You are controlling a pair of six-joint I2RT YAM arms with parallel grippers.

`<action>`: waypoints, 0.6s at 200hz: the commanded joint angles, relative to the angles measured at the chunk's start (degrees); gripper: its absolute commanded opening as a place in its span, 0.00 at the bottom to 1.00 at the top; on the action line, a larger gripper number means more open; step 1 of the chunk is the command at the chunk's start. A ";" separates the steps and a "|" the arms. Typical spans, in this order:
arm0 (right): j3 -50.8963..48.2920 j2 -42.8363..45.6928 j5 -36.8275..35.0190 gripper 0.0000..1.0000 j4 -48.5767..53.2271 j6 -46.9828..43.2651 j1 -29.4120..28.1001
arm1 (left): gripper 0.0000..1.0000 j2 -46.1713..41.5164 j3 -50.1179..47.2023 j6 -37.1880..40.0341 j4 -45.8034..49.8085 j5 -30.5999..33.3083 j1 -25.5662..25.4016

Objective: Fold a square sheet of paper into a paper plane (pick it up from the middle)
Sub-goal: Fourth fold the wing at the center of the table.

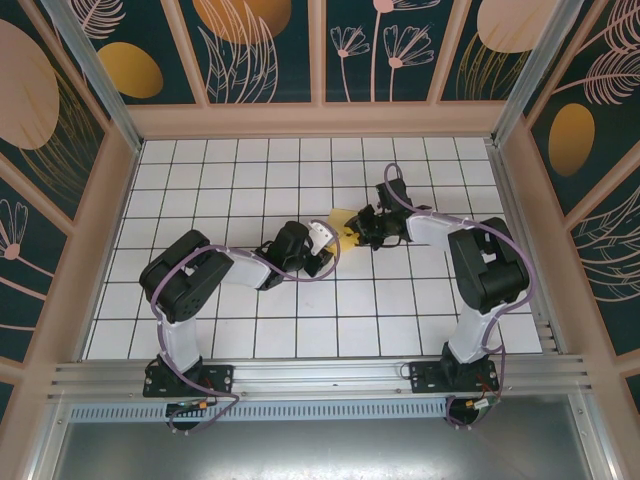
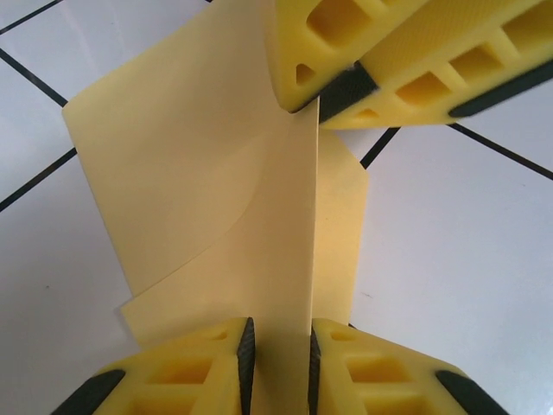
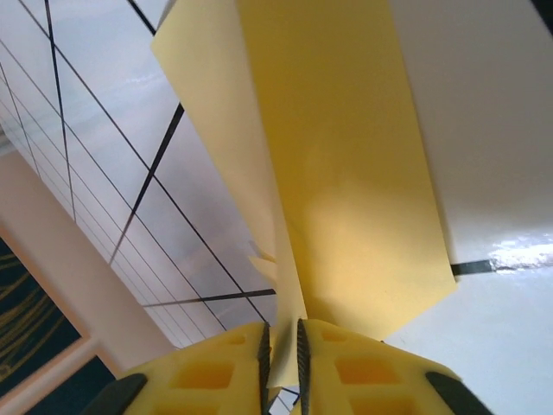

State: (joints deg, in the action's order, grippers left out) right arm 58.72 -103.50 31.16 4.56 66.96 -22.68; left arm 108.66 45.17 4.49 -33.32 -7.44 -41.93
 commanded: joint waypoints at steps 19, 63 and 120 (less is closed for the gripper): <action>2.01 -1.73 3.33 0.13 2.31 -2.88 0.41 | 0.34 1.58 2.05 -0.78 -2.63 -1.27 -0.12; 1.84 -1.08 4.10 0.17 2.04 -3.10 0.88 | 0.26 2.48 3.02 -1.43 -2.63 -1.56 -0.17; 1.49 2.51 0.38 0.55 2.89 -13.64 2.77 | 0.15 1.65 2.43 -7.24 -2.36 -2.62 -0.05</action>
State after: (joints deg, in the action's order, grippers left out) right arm 59.55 -104.40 33.45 6.74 60.27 -20.93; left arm 110.32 47.05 1.39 -34.15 -8.58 -41.93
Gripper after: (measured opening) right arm 0.521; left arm 0.150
